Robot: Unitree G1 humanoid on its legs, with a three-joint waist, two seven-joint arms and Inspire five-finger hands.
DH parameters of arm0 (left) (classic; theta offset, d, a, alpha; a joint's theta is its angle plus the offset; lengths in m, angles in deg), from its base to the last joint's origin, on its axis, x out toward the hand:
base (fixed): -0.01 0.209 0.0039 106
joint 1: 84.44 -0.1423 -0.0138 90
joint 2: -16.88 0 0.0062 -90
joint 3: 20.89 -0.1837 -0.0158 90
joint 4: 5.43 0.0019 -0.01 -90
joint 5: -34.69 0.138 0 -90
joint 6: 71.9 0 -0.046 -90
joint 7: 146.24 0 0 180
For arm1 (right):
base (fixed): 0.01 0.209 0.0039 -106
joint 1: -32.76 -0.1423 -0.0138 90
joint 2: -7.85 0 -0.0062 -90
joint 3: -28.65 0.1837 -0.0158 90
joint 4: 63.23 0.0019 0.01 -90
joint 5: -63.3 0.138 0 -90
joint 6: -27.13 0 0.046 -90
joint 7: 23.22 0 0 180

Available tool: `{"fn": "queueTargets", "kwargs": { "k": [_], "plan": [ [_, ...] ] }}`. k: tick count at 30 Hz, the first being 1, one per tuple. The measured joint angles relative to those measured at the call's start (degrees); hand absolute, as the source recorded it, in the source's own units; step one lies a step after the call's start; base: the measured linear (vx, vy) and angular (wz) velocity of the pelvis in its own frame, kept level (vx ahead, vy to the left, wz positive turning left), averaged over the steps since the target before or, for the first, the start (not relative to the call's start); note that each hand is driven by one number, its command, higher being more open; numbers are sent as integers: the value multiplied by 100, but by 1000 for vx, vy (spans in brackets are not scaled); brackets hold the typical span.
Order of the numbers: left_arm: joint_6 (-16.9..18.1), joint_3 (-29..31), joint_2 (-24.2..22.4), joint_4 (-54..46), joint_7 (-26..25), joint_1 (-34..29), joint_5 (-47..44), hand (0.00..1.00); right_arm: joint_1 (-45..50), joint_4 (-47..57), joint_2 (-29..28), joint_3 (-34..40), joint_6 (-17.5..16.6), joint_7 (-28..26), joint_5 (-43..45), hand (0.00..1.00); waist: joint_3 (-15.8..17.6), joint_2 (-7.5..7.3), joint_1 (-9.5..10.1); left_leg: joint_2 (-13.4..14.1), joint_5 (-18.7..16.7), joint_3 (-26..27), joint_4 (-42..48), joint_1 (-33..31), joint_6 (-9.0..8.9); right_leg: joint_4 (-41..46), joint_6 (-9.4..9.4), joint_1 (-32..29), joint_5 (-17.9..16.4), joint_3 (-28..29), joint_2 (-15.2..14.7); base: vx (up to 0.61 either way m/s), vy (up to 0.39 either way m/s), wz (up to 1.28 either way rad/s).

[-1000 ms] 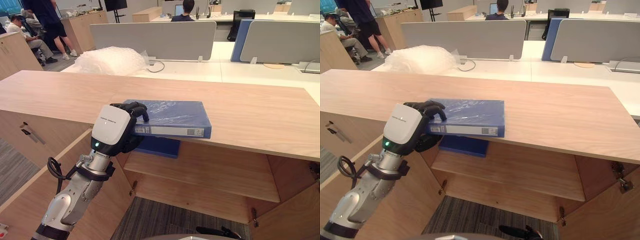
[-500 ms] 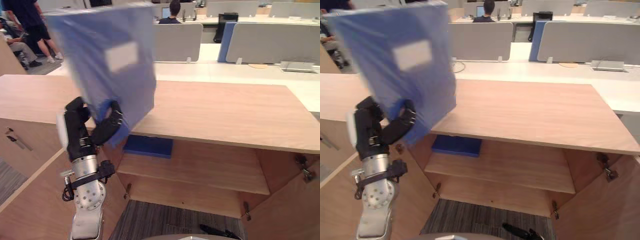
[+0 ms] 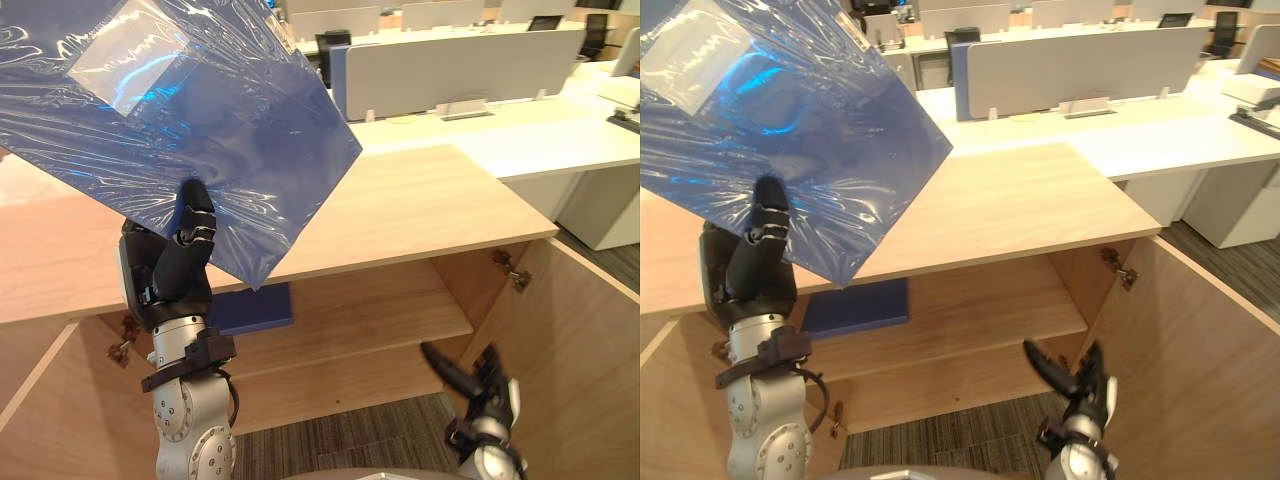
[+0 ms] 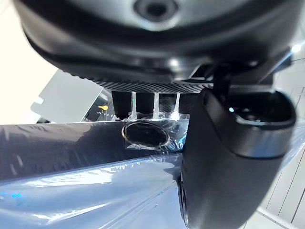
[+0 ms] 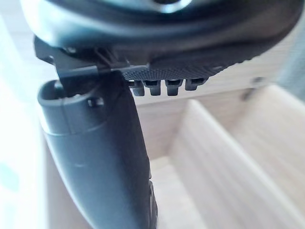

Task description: Walk over to the cabinet, pick up the folder, carry it to the office cabinet, place the folder inside the office cabinet, then close the office cabinet door

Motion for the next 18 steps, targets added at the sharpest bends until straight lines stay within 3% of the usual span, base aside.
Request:
{"fn": "queueTargets", "kwargs": {
  "k": [4,10,15,18],
  "plan": [
    [-16,20,12,3,158,-7,-38,0,-46,1603,23,279,-1,401,-1066,100,2,-13,-1,72,-134,137,179,46,-43,-1,3,18,-2,101,94,-43,-17,-21],
    [-42,77,202,280,439,31,-37,0,-844,2552,183,450,-62,603,-1761,100,-81,56,-33,78,-195,156,249,72,-33,-93,32,78,43,149,137,-38,-2,-6],
    [-107,77,367,691,625,152,-32,0,-1494,2583,306,452,-215,458,-1666,100,-129,109,-16,83,-196,123,249,62,-24,-338,71,212,197,128,138,-30,27,2],
    [-172,114,573,992,774,288,-37,0,-1732,2563,501,451,-419,93,-907,100,-161,66,-7,65,-200,107,248,48,7,-528,108,300,310,116,112,-32,39,3]
  ]
}}
